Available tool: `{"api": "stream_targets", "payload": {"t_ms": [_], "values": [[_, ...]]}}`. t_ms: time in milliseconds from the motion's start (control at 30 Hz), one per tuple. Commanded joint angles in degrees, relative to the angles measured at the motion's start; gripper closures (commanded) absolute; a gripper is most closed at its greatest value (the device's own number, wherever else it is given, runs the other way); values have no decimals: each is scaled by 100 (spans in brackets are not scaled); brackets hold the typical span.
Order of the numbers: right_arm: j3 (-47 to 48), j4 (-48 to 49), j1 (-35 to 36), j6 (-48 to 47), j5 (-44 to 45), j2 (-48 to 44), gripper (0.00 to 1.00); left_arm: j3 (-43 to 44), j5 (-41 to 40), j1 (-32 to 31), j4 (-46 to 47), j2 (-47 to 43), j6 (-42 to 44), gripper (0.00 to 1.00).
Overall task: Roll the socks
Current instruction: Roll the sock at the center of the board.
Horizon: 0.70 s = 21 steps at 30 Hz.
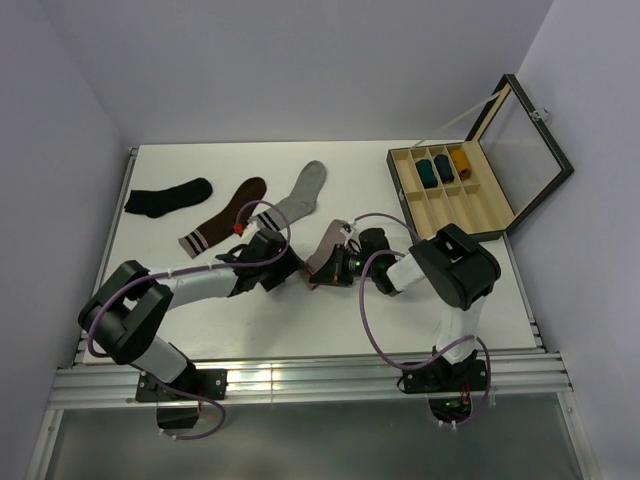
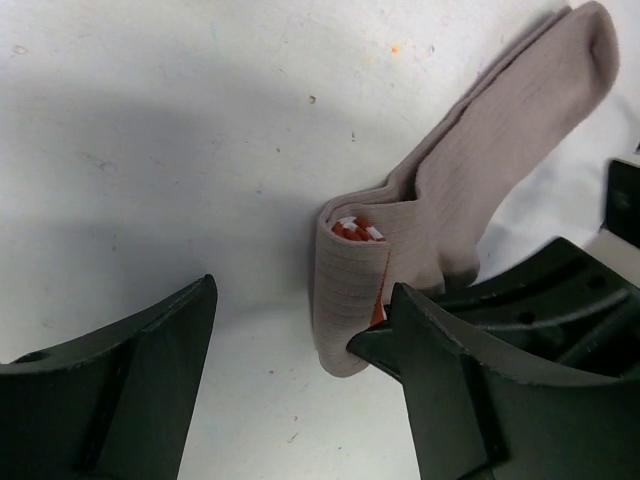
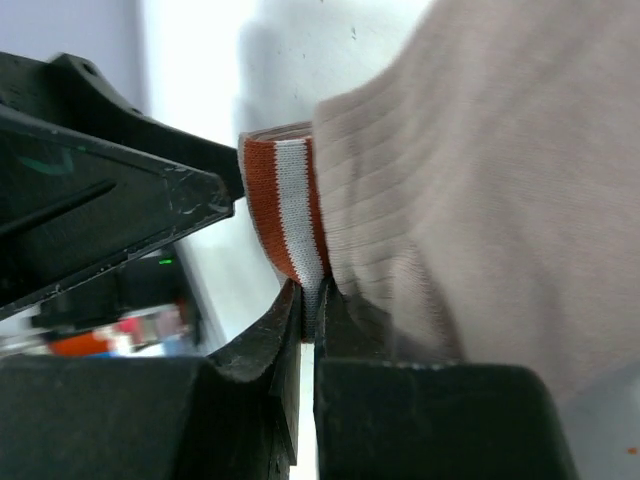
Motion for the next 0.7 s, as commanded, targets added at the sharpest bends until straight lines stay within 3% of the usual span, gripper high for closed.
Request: {"api": "stream_targets", "payload": {"t_ms": [0,233,500,667], "values": [[-234,1108,-195,993,-899,434,97,-41,159,-20,473,-45,21,25],[-190,1507,-389,1426,-1207,1015,94,152,274,-12,464,228,118,32],[205,76,-407,714,-1076,796,93,328,379,-29,385,597,100,44],[284,-198,-407,573,-997,725,92,399,318,-29,227,711,118,59]]}}
